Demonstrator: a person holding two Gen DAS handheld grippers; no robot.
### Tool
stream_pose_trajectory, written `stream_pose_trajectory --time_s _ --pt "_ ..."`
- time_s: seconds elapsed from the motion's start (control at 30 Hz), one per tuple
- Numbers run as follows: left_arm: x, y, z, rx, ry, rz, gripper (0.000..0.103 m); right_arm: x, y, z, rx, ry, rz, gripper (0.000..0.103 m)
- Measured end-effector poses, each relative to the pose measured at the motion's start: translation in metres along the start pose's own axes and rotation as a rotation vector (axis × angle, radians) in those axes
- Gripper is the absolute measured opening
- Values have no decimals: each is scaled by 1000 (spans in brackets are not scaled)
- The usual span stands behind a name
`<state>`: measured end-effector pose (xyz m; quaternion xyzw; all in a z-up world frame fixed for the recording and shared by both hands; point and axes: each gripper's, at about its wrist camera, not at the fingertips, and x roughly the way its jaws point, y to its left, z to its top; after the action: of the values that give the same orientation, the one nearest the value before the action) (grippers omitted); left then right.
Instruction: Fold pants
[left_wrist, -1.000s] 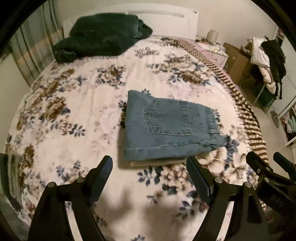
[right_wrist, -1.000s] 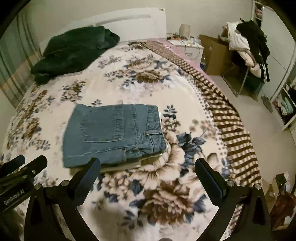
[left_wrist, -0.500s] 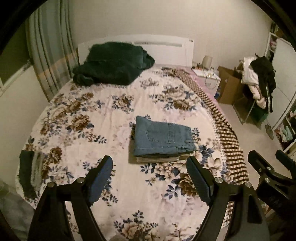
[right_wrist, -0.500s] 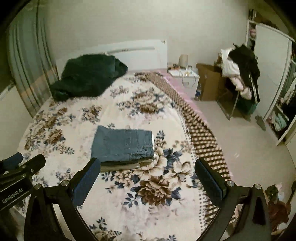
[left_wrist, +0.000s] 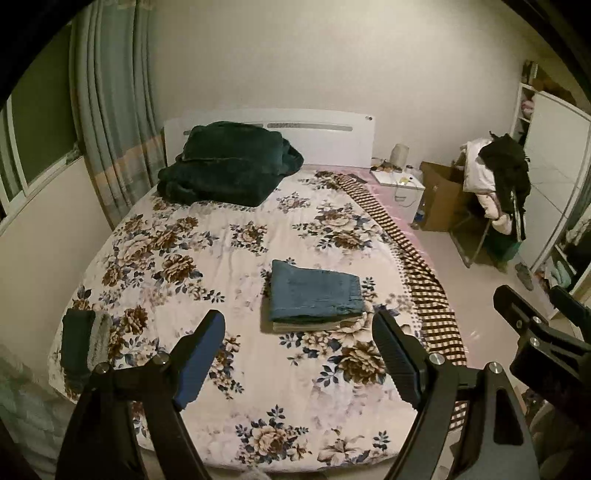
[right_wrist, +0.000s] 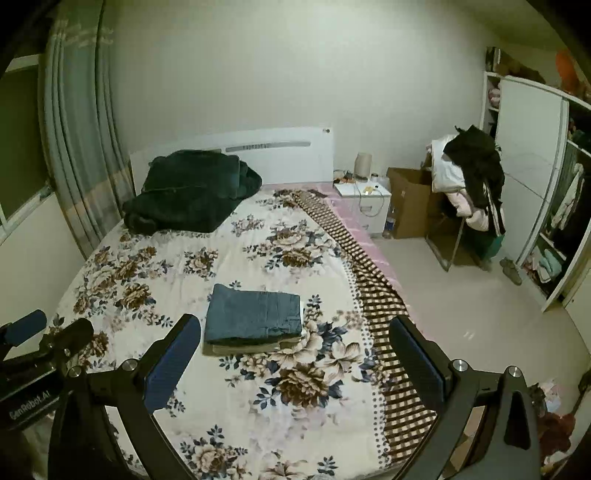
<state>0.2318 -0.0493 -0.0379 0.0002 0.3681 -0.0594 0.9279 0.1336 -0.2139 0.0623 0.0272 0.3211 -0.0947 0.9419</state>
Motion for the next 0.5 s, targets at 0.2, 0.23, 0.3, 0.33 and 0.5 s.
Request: stream_pose_trajectory --time_s 0.2,0.23,0.3,0.33,0.5 --pt "-20 3 -4 -5 -8 2 81 -38 3 4 -9 -3 10 103" --pt "-22 4 -5 -7 -8 7 81 -43 4 4 -11 -5 9 103" --pt "-26 5 -6 -12 -3 14 81 -52 5 3 -11 -4 10 103" --pt "-26 6 -7 -14 0 15 85 -54 5 2 -11 -5 11 103" --pt "-35 7 -11 -1 -16 34 100 -60 3 0 -5 -7 9 103"
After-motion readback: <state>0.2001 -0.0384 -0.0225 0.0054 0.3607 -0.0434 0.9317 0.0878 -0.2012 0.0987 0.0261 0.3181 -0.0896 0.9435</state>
